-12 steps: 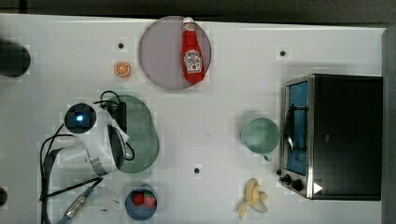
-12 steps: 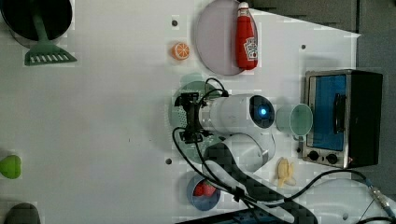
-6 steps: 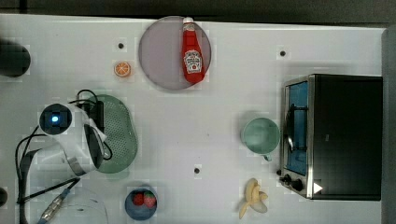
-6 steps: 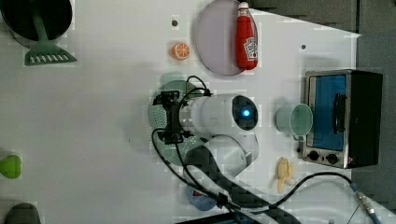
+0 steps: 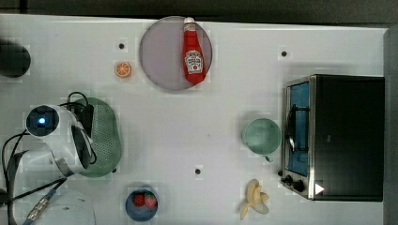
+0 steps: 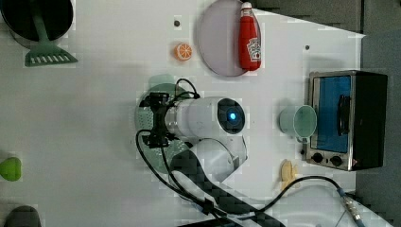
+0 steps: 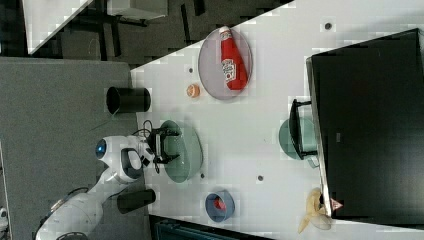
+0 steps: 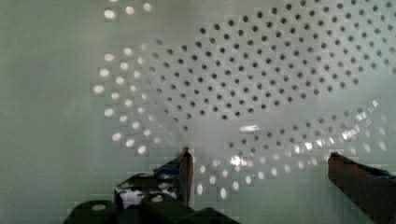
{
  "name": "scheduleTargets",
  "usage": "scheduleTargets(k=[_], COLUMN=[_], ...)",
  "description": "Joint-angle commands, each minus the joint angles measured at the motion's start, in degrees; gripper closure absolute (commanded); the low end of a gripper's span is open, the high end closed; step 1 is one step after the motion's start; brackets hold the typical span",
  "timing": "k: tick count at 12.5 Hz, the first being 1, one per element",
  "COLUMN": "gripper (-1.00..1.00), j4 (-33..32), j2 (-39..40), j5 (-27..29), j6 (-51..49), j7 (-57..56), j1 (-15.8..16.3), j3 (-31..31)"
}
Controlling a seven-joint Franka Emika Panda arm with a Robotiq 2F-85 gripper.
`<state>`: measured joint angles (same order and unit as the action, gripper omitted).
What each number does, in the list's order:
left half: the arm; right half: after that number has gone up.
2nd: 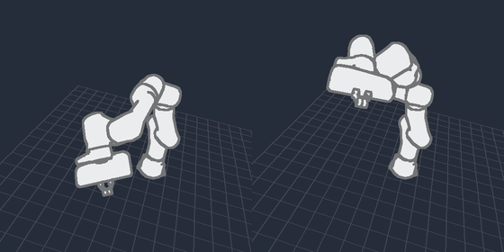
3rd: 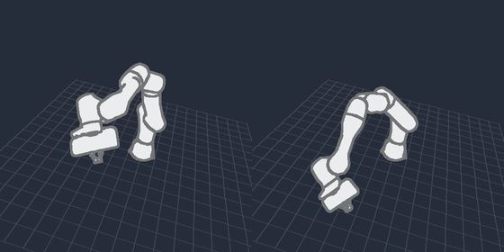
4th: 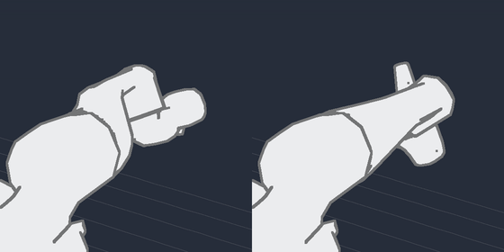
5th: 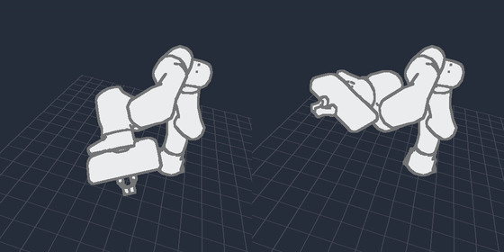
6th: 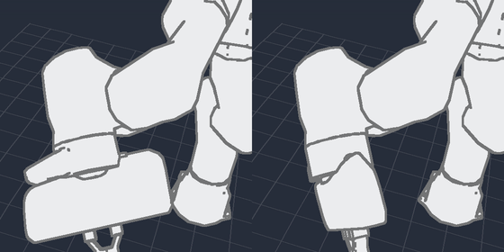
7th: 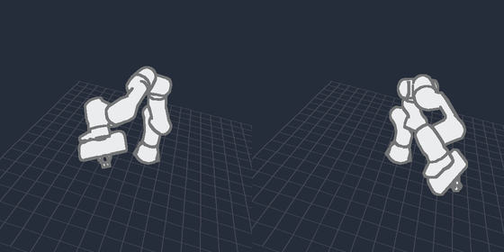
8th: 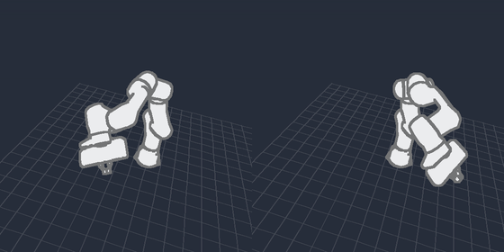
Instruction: Drag strainer right to left.
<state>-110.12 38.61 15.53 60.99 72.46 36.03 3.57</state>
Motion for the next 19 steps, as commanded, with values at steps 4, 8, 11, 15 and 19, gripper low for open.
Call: scheduleTargets(k=[4,8,11,15,19], gripper=[-1.0,-1.0,-1.0,-1.0,-1.0], j4=[4.77,3.86,4.02,4.57,5.82], j2=[2.56,-4.42,-15.65,-31.63,-43.89], j5=[0.11,-0.59,-0.71,-3.65,-17.17], j6=[0.02,-6.97,-19.46,-35.04,-49.86], j7=[3.18,-6.3,-23.13,-44.02,-60.4], j1=[3.02,2.94,2.42,1.13,0.51], j3=[0.37,-4.0,-10.64,-24.83,-37.58])
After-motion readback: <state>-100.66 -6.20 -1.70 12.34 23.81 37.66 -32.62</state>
